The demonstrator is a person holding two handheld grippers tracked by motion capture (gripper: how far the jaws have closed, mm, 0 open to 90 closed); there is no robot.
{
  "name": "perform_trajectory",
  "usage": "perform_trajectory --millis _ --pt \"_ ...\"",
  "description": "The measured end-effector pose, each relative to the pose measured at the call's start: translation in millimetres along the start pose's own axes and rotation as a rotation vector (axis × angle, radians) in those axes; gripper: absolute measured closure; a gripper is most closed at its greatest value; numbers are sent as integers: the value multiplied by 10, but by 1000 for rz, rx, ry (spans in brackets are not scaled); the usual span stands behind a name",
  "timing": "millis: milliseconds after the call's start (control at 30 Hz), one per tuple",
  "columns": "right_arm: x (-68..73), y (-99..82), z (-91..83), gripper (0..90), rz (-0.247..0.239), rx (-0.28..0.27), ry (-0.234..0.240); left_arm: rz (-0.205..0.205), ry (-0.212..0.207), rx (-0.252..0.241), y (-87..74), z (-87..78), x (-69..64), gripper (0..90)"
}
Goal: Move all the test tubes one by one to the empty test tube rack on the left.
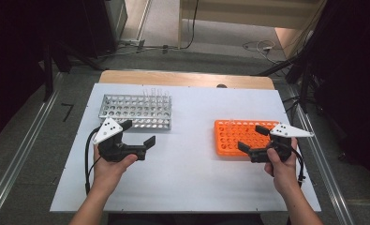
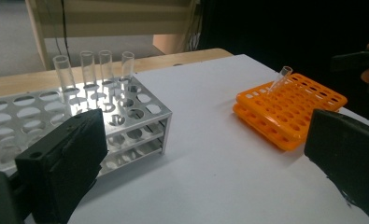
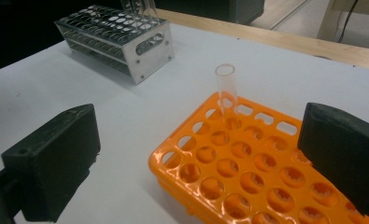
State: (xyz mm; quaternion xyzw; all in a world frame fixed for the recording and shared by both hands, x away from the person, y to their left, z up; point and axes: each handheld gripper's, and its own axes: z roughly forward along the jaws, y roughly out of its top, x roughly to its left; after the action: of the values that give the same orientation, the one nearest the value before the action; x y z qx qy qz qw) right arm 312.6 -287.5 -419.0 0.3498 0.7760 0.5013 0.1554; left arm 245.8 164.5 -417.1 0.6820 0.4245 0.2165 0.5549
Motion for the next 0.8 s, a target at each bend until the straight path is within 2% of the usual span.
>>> perform_trajectory --millis 200,333,400,567,667,800 --pt "-64 108 162 23 -10 13 -12 -13 -26 20 -99 3 -51 0" --pt "-94 130 286 68 14 31 12 -14 -34 30 -150 -2 -72 0" --pt "-98 121 359 143 30 48 1 -9 -30 33 -158 0 -79 0" --pt "-129 78 551 259 63 103 -36 -12 -36 38 -174 16 -94 0" --pt "-139 39 635 396 92 114 -38 -10 -42 44 -193 33 -113 0" --pt "-96 9 743 507 54 154 -78 -11 -50 49 -217 50 -130 0"
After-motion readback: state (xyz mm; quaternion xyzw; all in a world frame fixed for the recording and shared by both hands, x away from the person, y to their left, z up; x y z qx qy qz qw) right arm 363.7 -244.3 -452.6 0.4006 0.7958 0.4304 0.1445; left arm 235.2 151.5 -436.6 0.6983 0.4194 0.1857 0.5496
